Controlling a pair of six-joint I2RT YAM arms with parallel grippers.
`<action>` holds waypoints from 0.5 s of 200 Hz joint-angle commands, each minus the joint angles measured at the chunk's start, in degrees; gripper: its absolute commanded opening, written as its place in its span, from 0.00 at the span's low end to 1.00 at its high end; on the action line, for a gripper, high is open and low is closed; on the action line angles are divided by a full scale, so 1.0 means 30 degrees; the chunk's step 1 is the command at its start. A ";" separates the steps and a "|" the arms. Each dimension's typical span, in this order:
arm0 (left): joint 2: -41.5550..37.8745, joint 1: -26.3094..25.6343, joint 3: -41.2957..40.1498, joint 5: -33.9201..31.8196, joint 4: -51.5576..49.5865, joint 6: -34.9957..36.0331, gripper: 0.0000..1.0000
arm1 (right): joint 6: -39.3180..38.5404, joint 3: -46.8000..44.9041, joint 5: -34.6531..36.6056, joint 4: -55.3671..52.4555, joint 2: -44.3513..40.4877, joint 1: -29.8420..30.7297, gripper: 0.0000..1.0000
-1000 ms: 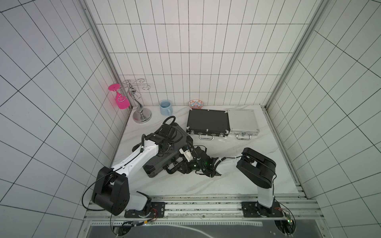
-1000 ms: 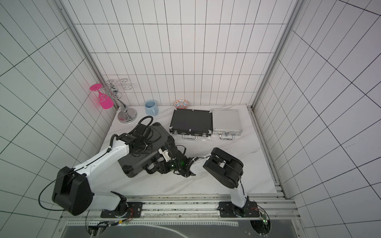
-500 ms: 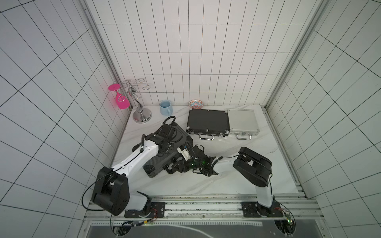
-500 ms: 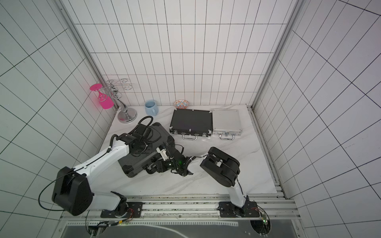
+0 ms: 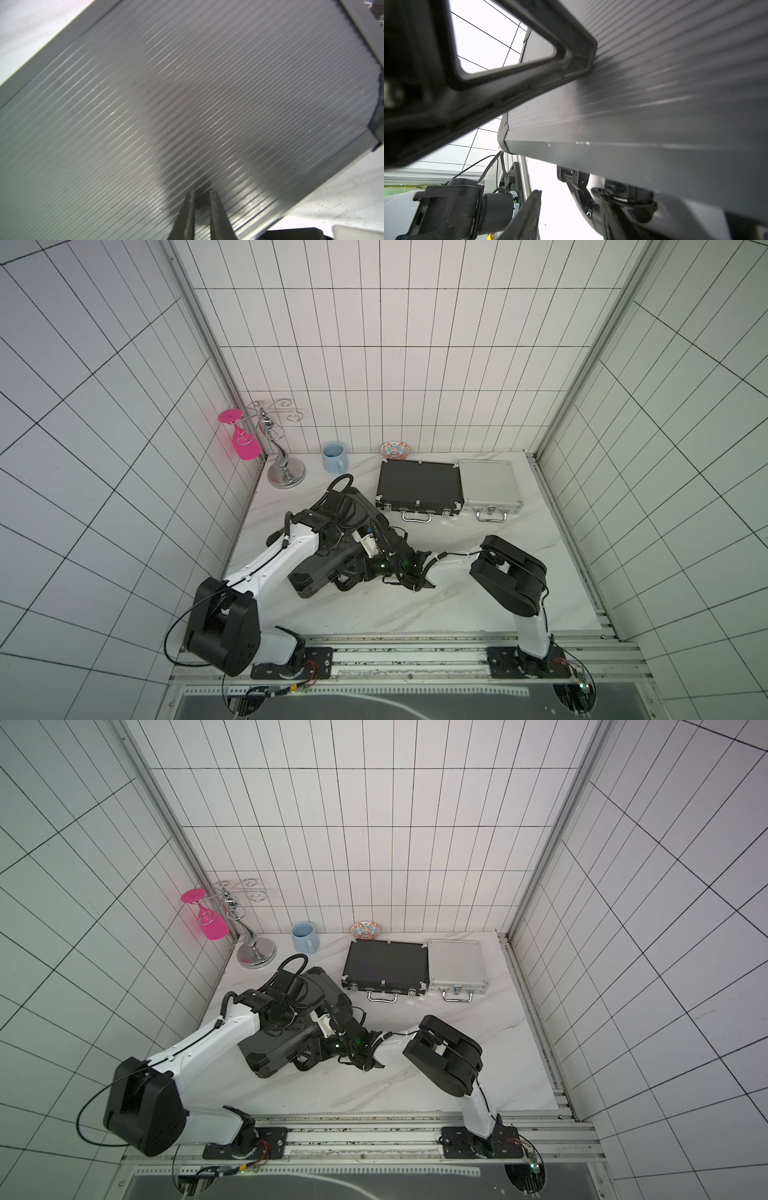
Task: Close the poker set cases
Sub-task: Fasten the fastener on the poker set case.
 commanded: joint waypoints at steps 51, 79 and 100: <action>0.1321 0.0402 -0.1504 0.1034 -0.1330 0.0109 0.16 | 0.0359 0.2333 0.0305 0.1198 -0.1149 -0.0490 0.48; 0.1295 0.0403 -0.1490 0.1061 -0.1379 0.0116 0.16 | 0.0306 0.2542 0.0286 0.0990 -0.1316 -0.0612 0.48; 0.1237 0.0403 -0.1556 0.1091 -0.1372 0.0109 0.16 | 0.0317 0.2701 0.0176 0.0946 -0.1277 -0.0819 0.48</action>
